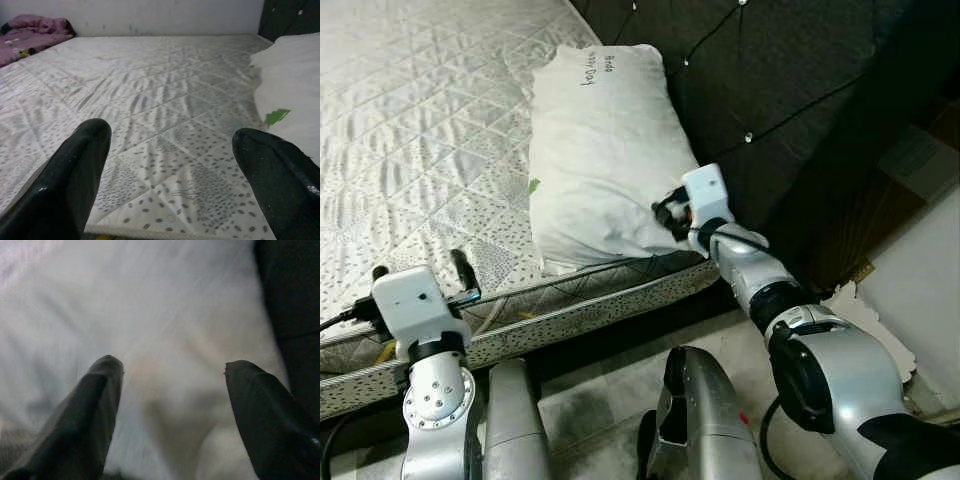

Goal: Clean up the room

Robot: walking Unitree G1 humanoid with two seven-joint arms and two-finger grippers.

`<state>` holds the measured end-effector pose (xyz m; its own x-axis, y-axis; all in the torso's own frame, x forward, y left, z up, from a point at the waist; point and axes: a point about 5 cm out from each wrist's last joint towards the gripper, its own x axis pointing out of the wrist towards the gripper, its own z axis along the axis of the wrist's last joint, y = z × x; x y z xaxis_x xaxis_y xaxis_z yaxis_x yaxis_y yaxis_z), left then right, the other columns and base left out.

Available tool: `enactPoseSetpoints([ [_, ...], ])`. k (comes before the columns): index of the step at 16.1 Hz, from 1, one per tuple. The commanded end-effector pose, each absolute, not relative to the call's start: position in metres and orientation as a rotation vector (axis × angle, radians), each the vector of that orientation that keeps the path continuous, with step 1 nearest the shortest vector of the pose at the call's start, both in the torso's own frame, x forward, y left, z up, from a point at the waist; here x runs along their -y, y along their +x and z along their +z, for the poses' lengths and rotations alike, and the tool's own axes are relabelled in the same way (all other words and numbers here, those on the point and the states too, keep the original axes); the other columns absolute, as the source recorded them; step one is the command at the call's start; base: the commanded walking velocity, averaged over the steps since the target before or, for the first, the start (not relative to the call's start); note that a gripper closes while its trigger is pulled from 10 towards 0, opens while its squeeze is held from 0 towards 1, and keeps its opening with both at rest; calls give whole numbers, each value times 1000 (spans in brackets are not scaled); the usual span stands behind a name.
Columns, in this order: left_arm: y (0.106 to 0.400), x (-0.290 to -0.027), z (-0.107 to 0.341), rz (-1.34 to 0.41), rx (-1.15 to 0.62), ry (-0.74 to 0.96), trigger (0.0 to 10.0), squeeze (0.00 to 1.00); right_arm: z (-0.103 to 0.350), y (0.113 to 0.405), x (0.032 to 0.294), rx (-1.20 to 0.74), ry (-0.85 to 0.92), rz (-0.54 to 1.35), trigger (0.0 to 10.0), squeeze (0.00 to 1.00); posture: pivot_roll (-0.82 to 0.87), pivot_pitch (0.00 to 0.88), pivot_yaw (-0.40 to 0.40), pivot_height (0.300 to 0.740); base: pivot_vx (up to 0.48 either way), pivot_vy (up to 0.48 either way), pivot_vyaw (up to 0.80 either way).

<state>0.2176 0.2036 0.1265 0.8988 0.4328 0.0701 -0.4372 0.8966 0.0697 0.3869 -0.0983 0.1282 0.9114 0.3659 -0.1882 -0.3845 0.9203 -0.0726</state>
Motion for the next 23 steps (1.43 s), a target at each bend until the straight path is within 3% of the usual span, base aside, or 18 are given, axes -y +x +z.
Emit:
enactPoseSetpoints([
  [1,219,-200,128,429,59,67,10000,0,143,391,101,-88,-55,364,10000,1000,100,61,-88,557,0,0,0],
  [5,218,-196,126,411,55,57,10000,0,134,376,93,-5,56,448,10000,1000,89,49,-88,557,0,0,0],
  [6,220,-195,126,407,56,53,10000,0,131,371,88,4,93,467,10000,282,85,40,-86,557,0,0,0],
  [7,222,-193,126,399,60,50,10000,0,129,368,84,0,143,472,10000,0,83,38,-84,557,0,0,0],
  [10,225,-193,127,387,64,54,10000,0,132,359,71,47,160,540,10000,0,81,33,-80,557,0,0,0],
  [13,225,-194,126,382,63,57,10000,0,138,356,59,49,189,577,10000,0,87,28,-83,602,0,0,0],
  [23,225,-196,126,391,64,59,10000,0,145,355,55,54,196,594,10000,0,90,22,-80,722,0,0,0],
])
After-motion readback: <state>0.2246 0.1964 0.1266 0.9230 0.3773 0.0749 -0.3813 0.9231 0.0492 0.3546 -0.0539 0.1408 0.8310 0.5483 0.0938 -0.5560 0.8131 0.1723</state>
